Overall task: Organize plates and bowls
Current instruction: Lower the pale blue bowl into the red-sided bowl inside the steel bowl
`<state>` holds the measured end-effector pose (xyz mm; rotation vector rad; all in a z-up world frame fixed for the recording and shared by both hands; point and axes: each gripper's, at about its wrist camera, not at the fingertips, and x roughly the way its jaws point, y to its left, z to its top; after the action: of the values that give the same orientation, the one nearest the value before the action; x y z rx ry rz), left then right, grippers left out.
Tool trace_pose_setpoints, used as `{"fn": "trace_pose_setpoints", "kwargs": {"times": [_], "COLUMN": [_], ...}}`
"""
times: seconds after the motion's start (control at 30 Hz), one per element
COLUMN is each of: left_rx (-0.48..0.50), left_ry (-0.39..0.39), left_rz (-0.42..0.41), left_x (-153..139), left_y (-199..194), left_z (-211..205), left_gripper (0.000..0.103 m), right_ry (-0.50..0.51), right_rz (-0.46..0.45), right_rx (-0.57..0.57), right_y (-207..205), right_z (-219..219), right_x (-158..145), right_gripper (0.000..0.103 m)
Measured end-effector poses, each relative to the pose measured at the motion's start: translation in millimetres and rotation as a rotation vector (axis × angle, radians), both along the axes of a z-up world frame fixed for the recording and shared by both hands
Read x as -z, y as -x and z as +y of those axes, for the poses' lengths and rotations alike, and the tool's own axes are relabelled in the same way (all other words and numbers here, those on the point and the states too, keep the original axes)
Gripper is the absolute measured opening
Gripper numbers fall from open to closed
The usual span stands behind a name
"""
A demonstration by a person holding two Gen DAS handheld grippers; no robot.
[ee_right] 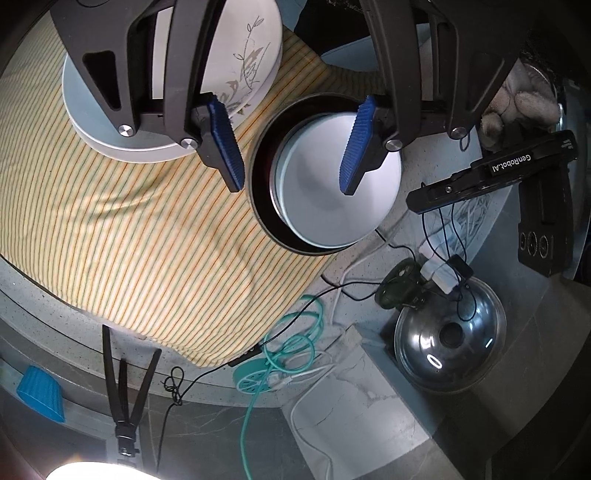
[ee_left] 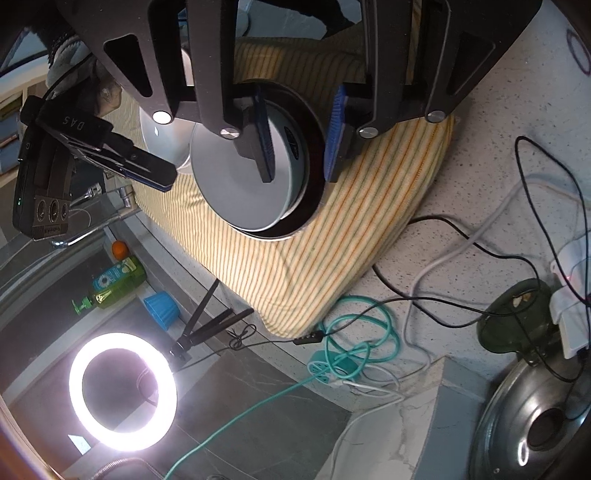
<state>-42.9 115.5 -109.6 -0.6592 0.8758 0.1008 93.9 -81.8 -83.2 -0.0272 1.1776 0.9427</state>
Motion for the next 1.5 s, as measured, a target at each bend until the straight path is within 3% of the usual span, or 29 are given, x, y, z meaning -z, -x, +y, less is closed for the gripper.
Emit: {"fn": "trace_pose_setpoints", "kwargs": {"times": [0.07, 0.17, 0.4, 1.1, 1.33, 1.4, 1.5], "left_rx": [-0.013, -0.039, -0.063, -0.058, -0.047, -0.045, -0.039], "left_ry": [0.007, 0.011, 0.029, 0.023, 0.021, 0.022, 0.027], "left_rz": [0.002, 0.02, 0.048, 0.058, 0.055, 0.055, 0.055], "left_x": [2, 6, 16, 23, 22, 22, 23], "left_y": [3, 7, 14, 14, 12, 11, 10], "left_z": [4, 9, 13, 13, 10, 10, 9], "left_gripper": [0.038, 0.056, 0.056, 0.055, 0.048, 0.046, 0.035], "right_ry": [-0.001, -0.005, 0.0, 0.004, 0.007, 0.007, 0.012], "right_rz": [0.013, 0.038, 0.066, 0.082, 0.092, 0.097, 0.103], "right_rx": [0.018, 0.045, 0.089, 0.079, 0.075, 0.069, 0.059], "right_y": [-4, -10, -19, -19, -19, -19, -18], "right_z": [-5, -15, -27, -26, -23, -23, -20], "right_x": [2, 5, 12, 21, 24, 25, 28], "right_gripper": [0.058, 0.074, 0.085, 0.085, 0.076, 0.068, 0.06]}}
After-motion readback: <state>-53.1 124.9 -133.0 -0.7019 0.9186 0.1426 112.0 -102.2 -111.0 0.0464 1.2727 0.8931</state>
